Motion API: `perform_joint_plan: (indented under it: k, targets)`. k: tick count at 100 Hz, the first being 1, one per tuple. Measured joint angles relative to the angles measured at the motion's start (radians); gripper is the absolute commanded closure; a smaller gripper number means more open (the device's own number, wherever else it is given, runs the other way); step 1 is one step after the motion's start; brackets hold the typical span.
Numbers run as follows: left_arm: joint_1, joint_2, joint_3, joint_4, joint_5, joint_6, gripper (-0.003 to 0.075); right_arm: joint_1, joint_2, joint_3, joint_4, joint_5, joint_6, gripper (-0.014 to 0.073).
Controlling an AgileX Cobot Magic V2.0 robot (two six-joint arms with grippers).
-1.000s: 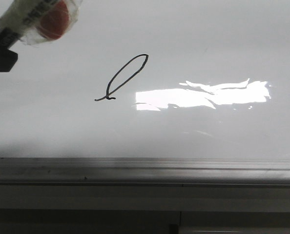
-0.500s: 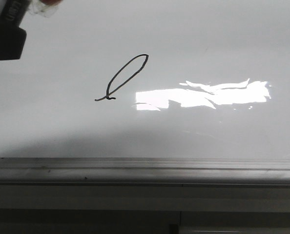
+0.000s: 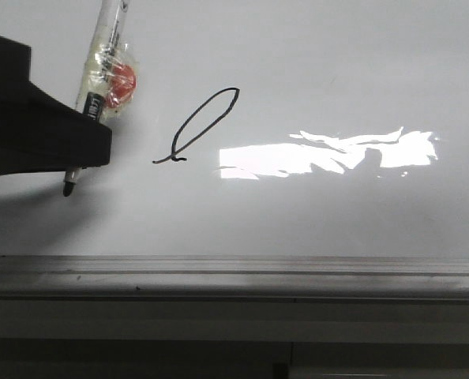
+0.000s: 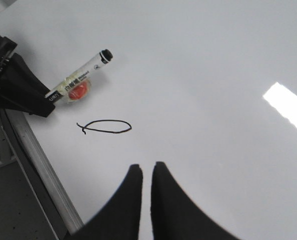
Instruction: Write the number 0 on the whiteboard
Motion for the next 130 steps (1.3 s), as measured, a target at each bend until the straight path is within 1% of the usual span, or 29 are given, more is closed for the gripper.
perform_joint_plan:
  k: [14,30,55,86,109,115,122,126,129,130]
  targets:
    - [0.006,0.005,0.000,-0.064,-0.009,0.000,0.0740,0.000,-0.050,0.029,-0.006,0.021,0.020,0.0664]
    - [0.023,0.007,0.000,-0.110,0.018,0.000,0.0740,0.000,-0.057,0.075,-0.006,0.025,0.045,0.0664]
    - [0.105,0.007,0.000,-0.123,0.043,0.000,0.0740,0.000,-0.057,0.124,-0.006,0.019,0.107,0.0665]
    - [0.106,0.003,-0.004,-0.139,0.089,0.000,0.0740,0.000,-0.057,0.136,-0.006,-0.028,0.118,0.0664]
    - [0.106,0.003,-0.004,-0.139,0.089,0.002,0.0736,0.000,-0.057,0.136,-0.006,-0.032,0.120,0.0665]
    - [0.106,0.003,-0.004,-0.139,0.080,0.002,0.0714,0.000,-0.057,0.136,-0.006,-0.032,0.120,0.0664]
    - [0.106,0.003,-0.004,-0.139,0.054,0.002,0.0637,0.000,-0.057,0.136,-0.006,-0.032,0.120,0.0664]
    - [0.108,0.003,-0.004,-0.139,0.043,0.002,0.0556,0.000,-0.057,0.136,-0.006,-0.033,0.120,0.0665]
    - [0.111,0.003,-0.004,-0.139,0.035,0.002,0.0518,0.000,-0.057,0.136,-0.006,-0.033,0.120,0.0664]
    - [0.111,0.003,-0.004,-0.139,0.035,0.002,0.0493,0.000,-0.057,0.136,-0.006,-0.033,0.120,0.0664]
